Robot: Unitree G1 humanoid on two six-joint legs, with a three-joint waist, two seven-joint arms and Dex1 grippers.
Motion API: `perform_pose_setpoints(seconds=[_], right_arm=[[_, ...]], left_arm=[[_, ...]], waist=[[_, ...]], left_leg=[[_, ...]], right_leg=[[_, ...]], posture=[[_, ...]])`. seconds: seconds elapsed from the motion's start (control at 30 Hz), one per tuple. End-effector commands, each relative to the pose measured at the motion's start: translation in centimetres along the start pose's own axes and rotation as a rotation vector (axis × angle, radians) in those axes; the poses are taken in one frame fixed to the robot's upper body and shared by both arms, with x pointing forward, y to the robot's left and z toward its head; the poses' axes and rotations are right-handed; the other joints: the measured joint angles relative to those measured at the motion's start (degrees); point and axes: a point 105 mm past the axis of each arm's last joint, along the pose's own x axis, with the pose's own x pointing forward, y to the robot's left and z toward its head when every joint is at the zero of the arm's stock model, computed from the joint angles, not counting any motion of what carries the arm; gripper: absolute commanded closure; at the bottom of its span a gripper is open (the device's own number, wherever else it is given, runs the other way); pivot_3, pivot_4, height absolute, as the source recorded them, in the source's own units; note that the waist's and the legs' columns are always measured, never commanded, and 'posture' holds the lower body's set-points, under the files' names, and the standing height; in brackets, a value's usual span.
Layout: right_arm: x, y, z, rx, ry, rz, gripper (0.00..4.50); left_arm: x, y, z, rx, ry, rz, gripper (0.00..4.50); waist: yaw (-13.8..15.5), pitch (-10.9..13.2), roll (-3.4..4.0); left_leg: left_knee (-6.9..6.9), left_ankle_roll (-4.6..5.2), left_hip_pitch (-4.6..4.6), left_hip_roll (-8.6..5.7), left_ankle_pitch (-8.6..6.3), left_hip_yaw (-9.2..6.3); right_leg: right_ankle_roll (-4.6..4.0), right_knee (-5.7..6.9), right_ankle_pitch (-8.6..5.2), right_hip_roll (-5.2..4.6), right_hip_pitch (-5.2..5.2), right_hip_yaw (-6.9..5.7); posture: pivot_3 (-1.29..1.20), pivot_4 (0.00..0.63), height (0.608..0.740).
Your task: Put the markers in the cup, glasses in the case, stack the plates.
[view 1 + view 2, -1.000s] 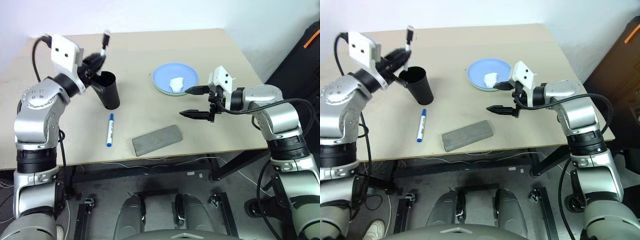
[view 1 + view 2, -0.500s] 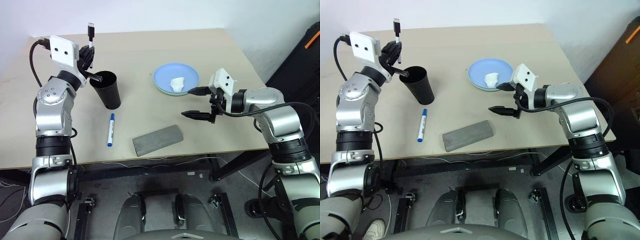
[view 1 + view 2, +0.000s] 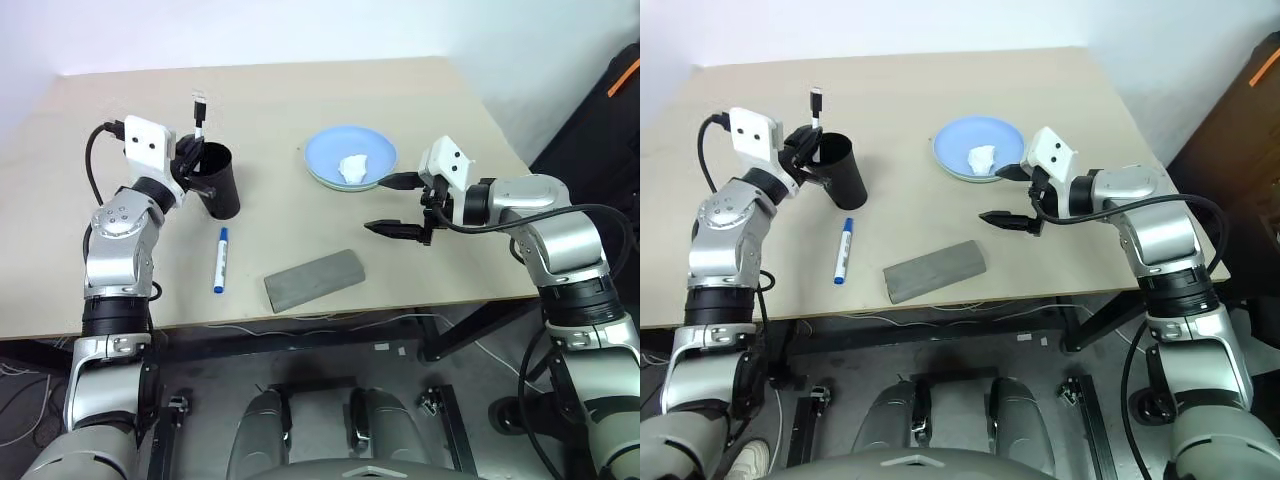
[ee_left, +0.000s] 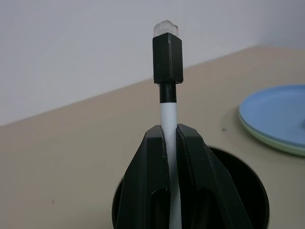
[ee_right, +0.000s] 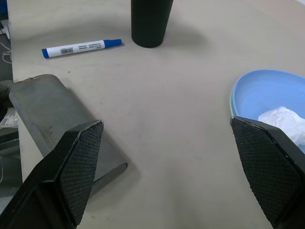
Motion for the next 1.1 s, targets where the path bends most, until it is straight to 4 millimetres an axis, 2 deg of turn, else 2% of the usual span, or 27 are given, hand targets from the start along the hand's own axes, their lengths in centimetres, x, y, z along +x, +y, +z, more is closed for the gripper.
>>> perform_pose_setpoints(seconds=[0.03, 0.33, 0.47, 0.73, 0.83, 1.0, 1.1], right_arm=[[-0.3, -0.4, 1.7, -0.063, -0.036, -0.017, 0.00], [-0.2, -0.5, 1.6, -0.066, -0.034, -0.017, 0.00], [-0.4, -0.5, 1.6, -0.067, -0.031, -0.010, 0.00], [-0.3, -0.7, 1.5, -0.058, -0.030, 0.017, 0.00], [-0.3, -0.7, 1.7, -0.052, -0.041, 0.044, 0.00], [-0.5, -0.1, 3.3, -0.010, -0.108, 0.123, 0.00], [-0.6, 0.1, 3.9, -0.001, -0.129, 0.158, 0.00]], left_arm=[[-0.1, -0.2, 2.0, 0.014, -0.063, -0.010, 3.22], [-0.5, -0.3, 2.5, 0.018, -0.057, -0.028, 0.23], [-1.5, -0.8, 3.2, -0.036, -0.028, -0.066, 0.23], [-5.5, -1.9, 3.3, -0.122, 0.226, -0.129, 0.23], [-7.4, -3.3, 3.9, -0.151, 0.273, -0.206, 0.23], [-9.4, -3.9, 2.0, -0.220, 0.434, -0.202, 0.23], [-9.5, -4.8, 0.9, -0.246, 0.477, -0.210, 0.23]], waist=[[0.02, 0.00, 0.00], [-0.13, 0.00, 0.00], [-0.16, 0.00, 0.00], [-0.25, 0.00, 0.00], [-0.26, 0.00, 0.00], [-0.21, 0.01, -0.01], [-0.23, 0.01, -0.01]], left_leg=[[0.01, 0.00, 0.01, 0.00, 0.00, 0.00], [0.01, 0.00, 0.00, 0.00, 0.00, 0.00], [0.01, 0.00, 0.01, 0.00, 0.00, 0.00], [0.00, -0.01, 0.05, 0.01, 0.00, -0.03], [0.00, -0.01, 0.05, 0.01, -0.01, -0.04], [0.00, -0.01, 0.07, 0.00, -0.01, -0.07], [-0.01, -0.01, 0.17, -0.01, -0.01, -0.07]], right_leg=[[-0.01, 0.00, 0.00, -0.01, 0.02, 0.00], [0.00, 0.00, 0.00, 0.00, 0.01, 0.00], [0.00, 0.00, 0.00, 0.00, 0.00, 0.00], [-0.06, 0.02, -0.05, 0.01, 0.01, 0.01], [-0.18, 0.01, -0.12, 0.00, 0.02, 0.01], [-0.19, 0.02, -0.12, 0.01, 0.04, 0.01], [-0.19, 0.03, -0.12, 0.01, 0.11, 0.01]], posture=[[0.00, 0.150, 0.735], [0.00, 0.150, 0.735], [0.00, 0.150, 0.735], [0.00, 0.150, 0.735], [0.00, 0.150, 0.735], [0.00, 0.150, 0.735], [0.00, 0.150, 0.735]])
